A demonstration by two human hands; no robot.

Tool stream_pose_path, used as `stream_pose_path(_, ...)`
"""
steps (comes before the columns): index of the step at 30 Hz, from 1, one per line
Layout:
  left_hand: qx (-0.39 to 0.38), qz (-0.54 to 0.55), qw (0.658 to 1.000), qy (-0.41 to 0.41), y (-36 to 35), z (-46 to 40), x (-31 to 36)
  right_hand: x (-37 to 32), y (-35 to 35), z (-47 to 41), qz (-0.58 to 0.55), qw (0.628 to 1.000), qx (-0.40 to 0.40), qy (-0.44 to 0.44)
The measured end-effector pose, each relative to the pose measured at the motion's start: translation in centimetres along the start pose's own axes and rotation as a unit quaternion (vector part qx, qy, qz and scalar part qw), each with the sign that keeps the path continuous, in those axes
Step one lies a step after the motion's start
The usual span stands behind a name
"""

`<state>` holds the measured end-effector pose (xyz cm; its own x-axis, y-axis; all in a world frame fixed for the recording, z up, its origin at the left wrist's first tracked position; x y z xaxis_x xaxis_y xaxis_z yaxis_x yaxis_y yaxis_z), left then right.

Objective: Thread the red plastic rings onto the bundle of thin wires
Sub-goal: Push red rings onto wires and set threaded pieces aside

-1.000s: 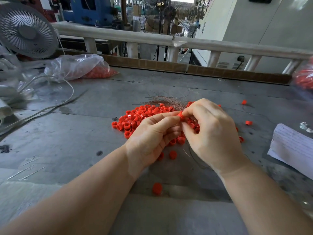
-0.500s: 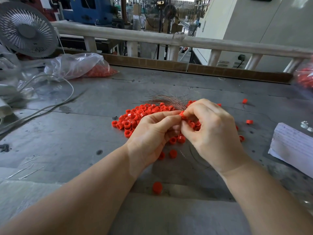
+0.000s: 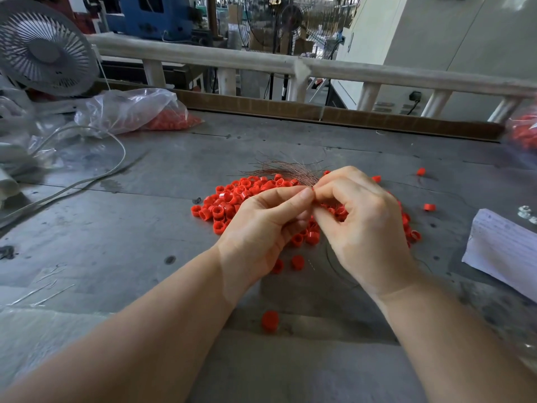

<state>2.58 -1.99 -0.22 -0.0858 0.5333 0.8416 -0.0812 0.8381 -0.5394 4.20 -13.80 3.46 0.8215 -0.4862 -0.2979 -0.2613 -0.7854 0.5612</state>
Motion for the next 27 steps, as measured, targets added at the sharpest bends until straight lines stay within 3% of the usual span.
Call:
stream_pose_path(5,0.003,-0.005,1.000,-0.018,0.0,-0.1,0.2,0.5,-0.1,-0.1,-0.097,0.993,0.012,-0.063)
stream_pose_path(9,-0.016,-0.044,0.998,-0.047,-0.3,0.0,0.3,1.4,-0.2,-0.1,-0.193,0.963,0.007,-0.186)
stream_pose_path(13,-0.015,-0.053,0.996,-0.069,-0.5,0.1,0.5,2.2,-0.8,0.0,-0.252,0.937,-0.006,-0.243)
stream_pose_path(18,-0.010,-0.113,0.988,-0.103,-0.5,0.2,0.7,2.4,-1.1,0.1,-0.322,0.909,-0.019,-0.263)
stream_pose_path(23,0.007,-0.181,0.975,-0.126,-0.4,0.1,0.9,2.4,-1.1,0.1,-0.305,0.918,-0.018,-0.254)
stream_pose_path(27,0.013,-0.144,0.984,-0.101,-0.3,0.1,0.6,2.5,-1.1,0.2,-0.322,0.906,-0.024,-0.274)
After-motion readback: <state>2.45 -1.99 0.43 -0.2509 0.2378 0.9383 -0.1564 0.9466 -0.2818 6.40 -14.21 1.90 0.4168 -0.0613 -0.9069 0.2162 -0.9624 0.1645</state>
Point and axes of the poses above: each hand's wrist, its own z-axis away from the middle knuckle, its own y-axis out of the back of the hand, x = y × z, the point moved 3 cm from there along -z, towards the middle knuckle, and after that the axes turned 3 degrees about -y, right-handed, at the moved point
